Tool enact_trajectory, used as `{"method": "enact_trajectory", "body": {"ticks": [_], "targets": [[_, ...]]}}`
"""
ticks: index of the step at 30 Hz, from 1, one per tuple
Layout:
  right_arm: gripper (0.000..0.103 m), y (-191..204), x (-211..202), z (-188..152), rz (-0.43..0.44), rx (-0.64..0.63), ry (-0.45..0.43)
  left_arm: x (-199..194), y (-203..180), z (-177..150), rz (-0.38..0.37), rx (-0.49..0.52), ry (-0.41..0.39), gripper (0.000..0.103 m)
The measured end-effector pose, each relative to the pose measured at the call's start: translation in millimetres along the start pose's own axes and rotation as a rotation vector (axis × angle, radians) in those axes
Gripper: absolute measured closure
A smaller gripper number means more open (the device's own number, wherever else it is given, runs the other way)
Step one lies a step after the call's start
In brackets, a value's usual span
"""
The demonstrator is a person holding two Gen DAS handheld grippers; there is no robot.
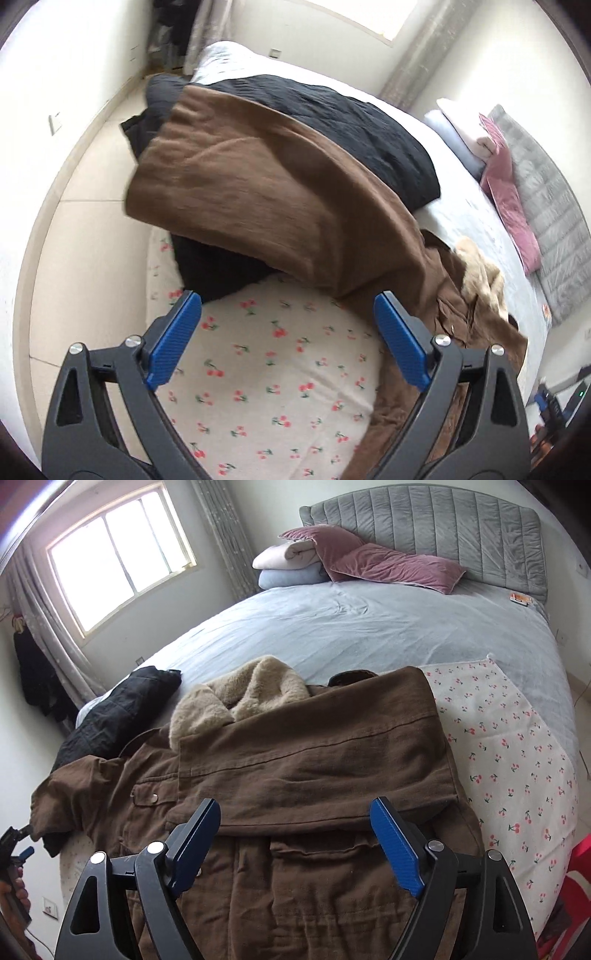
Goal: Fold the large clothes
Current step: 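Grasp the other sleeve with the left tool and fold it across the jacket front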
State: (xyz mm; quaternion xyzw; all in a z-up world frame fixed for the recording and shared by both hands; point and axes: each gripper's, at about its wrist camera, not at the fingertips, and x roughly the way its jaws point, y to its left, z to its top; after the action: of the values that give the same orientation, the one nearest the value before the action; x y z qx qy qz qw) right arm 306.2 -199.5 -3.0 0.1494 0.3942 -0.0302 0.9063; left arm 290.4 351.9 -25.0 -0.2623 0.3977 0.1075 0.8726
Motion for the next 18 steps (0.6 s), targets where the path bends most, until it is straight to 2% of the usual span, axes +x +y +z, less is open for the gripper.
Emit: {"method": "enact_trajectory", "body": {"ticks": [4, 7, 10, 11, 12, 13, 14, 15, 18], "targets": [[0.018, -2.0, 17.5, -2.9, -0.016, 0.008, 0.051, 10.1, 51.3, 12.0, -0.043, -0.157, -0.019, 0.008], [0.018, -2.3, 22.9, -5.9, -0.022, 0.010, 0.066, 23.7, 70.2, 17.0, -0.104, -0.239, -0.026, 0.011], [0.018, -0.6, 25.0, -7.9, -0.025, -0.001, 0.072, 32.7, 79.4, 22.0, -0.135, -0.290, -0.061, 0.026], [0.018, -0.7, 25.5, -8.3, -0.027, -0.002, 0.072, 35.0, 82.2, 24.5, -0.142, -0.304, -0.076, 0.038], [0.018, -0.7, 26.0, -9.0, -0.027, -0.002, 0.073, 36.9, 84.5, 27.1, -0.146, -0.318, -0.088, 0.054], [0.018, -0.9, 26.4, -9.7, -0.026, -0.002, 0.075, 37.9, 85.0, 29.1, -0.134, -0.328, -0.096, 0.063], [0.018, -0.8, 27.3, -9.9, -0.026, -0.002, 0.078, 36.5, 83.2, 31.7, -0.119, -0.326, -0.118, 0.088], [0.018, -1.1, 27.8, -10.2, -0.027, -0.002, 0.080, 31.6, 78.5, 35.0, -0.115, -0.308, -0.150, 0.094], [0.018, -3.4, 27.2, -9.5, -0.035, 0.005, 0.074, 0.2, 48.5, 43.3, -0.149, -0.209, -0.269, 0.095]]}}
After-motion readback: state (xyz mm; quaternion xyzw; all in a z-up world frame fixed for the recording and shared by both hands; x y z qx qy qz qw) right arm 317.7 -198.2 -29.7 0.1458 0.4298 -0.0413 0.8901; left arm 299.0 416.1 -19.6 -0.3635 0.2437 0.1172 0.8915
